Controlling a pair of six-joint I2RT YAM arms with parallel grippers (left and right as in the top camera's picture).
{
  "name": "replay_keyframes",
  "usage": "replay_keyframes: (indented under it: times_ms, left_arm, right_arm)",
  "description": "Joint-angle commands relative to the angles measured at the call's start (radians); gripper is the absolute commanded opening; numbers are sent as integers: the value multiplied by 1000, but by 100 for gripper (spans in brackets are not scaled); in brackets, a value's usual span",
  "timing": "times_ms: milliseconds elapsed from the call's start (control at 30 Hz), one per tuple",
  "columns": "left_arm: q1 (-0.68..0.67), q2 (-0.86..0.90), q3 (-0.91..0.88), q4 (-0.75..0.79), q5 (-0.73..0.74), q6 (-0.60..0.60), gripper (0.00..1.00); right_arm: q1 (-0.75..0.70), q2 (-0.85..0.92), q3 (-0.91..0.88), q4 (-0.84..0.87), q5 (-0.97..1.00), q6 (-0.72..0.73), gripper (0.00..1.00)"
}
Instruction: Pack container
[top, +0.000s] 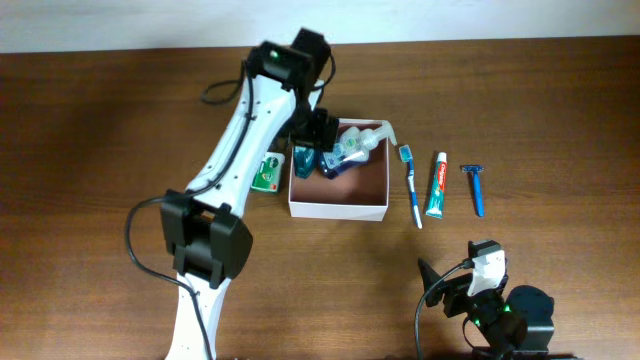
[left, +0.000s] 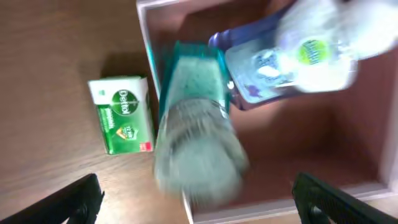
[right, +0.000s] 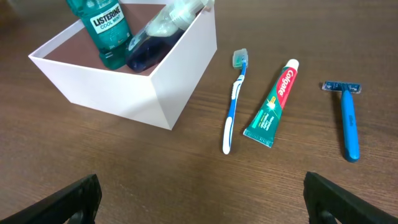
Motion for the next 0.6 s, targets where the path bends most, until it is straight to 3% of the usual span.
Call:
replay_keyframes:
  times_ms: [0,167,300,400,567]
  left_arm:
    - [-5,-4,182,-82,50,-2,99]
    - [-16,-4,273,-44,221,2,99]
    - [-56,24,257,71,186,2,96]
    - [-88,62,257,88,153,2,90]
    - [-158,122,257,103,6,2,89]
  right_arm:
    - [-6,-8,-5,-3,-12,8,99]
    - [-6,-8,-5,-3,-12,8,99]
    - [-6,-8,-5,-4,-12,8,99]
    - [-6,-8,-5,-3,-12,8,99]
    - [-6,-8,-5,-3,-12,8,99]
